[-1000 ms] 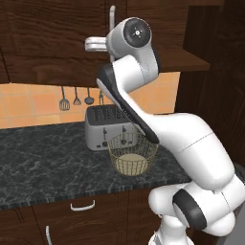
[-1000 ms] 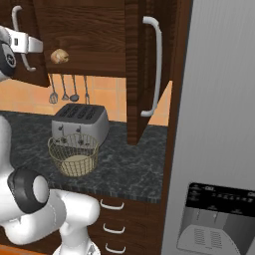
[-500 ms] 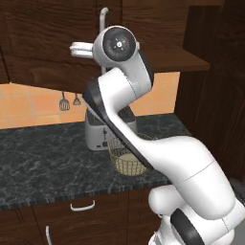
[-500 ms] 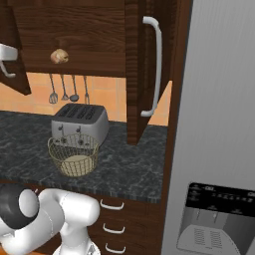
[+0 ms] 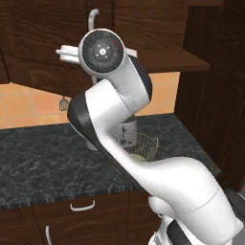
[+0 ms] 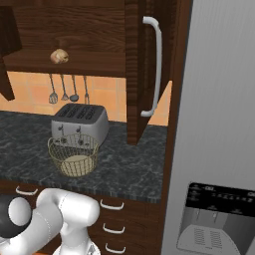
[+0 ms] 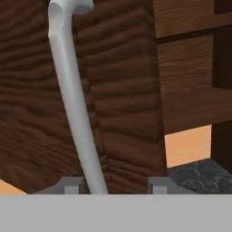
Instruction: Open the cabinet, pick up the bread from the cabinet and place it in the basket. Then move the basket to the dining counter.
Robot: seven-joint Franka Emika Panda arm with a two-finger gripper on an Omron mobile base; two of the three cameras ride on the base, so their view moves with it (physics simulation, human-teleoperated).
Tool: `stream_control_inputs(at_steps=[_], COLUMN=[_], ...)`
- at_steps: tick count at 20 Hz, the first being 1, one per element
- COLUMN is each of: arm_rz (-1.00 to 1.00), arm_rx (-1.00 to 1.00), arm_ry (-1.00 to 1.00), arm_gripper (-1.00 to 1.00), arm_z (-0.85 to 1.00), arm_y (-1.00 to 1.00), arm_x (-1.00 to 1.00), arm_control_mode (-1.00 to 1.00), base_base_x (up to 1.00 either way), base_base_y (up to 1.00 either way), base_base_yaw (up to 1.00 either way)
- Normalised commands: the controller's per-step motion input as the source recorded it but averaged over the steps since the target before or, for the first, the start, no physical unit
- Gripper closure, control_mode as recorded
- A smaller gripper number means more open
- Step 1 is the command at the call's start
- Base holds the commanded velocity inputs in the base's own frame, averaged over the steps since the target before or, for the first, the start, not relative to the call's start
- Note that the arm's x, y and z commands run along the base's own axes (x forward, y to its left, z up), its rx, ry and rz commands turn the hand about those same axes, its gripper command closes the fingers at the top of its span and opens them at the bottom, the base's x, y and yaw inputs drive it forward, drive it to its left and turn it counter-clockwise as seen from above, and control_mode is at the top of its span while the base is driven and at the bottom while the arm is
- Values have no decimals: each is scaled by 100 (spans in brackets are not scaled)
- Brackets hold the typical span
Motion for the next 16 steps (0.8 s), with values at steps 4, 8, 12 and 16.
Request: stream_control_inputs(at_steps=[4, 8, 12, 16], arm_rz=[0, 11, 14, 11], arm_rx=[29, 43, 49, 49], arm_ry=[21, 13, 9, 9], arm_gripper=[-100, -100, -100, -100], arm_z=[47, -2, -22, -27], arm_y=[-47, -100, -100, -72], arm_x=[-98, -35, 40, 89], arm_control_mode=[-100, -100, -100, -100], base_base_x=[0, 0, 0, 0], base_base_y=[0, 0, 0, 0], base_base_yaw=[0, 0, 0, 0])
